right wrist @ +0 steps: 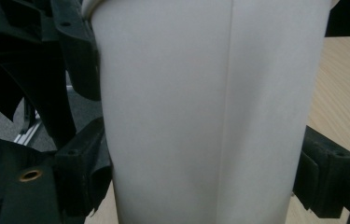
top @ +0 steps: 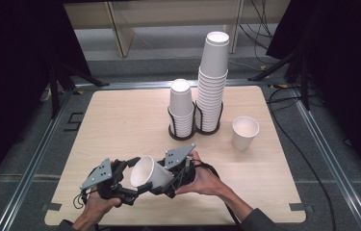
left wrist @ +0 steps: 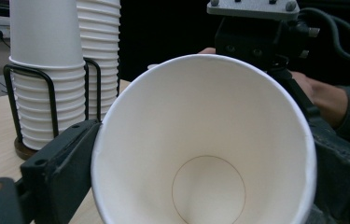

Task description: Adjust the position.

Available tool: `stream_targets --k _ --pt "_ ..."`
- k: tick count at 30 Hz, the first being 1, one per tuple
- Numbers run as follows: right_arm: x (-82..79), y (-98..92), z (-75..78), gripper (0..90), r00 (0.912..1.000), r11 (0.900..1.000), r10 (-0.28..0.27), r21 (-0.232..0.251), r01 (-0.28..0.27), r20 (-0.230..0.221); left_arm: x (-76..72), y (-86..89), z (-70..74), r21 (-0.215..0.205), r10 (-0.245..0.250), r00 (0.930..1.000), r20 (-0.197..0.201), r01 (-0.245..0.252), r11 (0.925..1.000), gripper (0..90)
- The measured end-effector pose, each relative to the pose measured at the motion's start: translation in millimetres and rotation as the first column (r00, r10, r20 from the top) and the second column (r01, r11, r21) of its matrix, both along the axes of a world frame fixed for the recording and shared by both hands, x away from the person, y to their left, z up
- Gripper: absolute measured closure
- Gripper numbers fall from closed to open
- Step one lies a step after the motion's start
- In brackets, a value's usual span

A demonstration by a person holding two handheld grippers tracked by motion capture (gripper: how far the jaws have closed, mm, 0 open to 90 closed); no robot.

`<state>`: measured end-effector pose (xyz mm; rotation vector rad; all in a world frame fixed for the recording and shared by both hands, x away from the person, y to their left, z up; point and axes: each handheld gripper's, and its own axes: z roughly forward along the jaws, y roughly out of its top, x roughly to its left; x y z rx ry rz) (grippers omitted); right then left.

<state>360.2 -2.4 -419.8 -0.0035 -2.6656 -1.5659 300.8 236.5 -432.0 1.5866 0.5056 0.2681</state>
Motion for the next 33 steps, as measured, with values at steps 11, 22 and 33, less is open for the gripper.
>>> stream_targets --k 11,22,33 --pt "-9.9 9.1 2.2 18.2 0.9914 0.962 -0.013 -0.269 0.048 0.13 -0.8 -5.5 -2.8 0.176 0.004 0.9998 0.02 -0.008 0.9844 8.1" --pt "-9.0 14.9 -0.1 19.3 0.9888 0.957 0.018 -0.29 0.026 0.148 -2.1 -8.0 -2.7 0.218 -0.011 0.9996 0.028 0.004 0.976 8.4" --pt "-10.7 16.6 -1.8 19.6 0.9925 0.96 0.012 -0.28 0.023 0.121 -3.0 -9.5 -2.9 0.21 -0.026 0.999 0.036 0.017 0.9777 8.7"
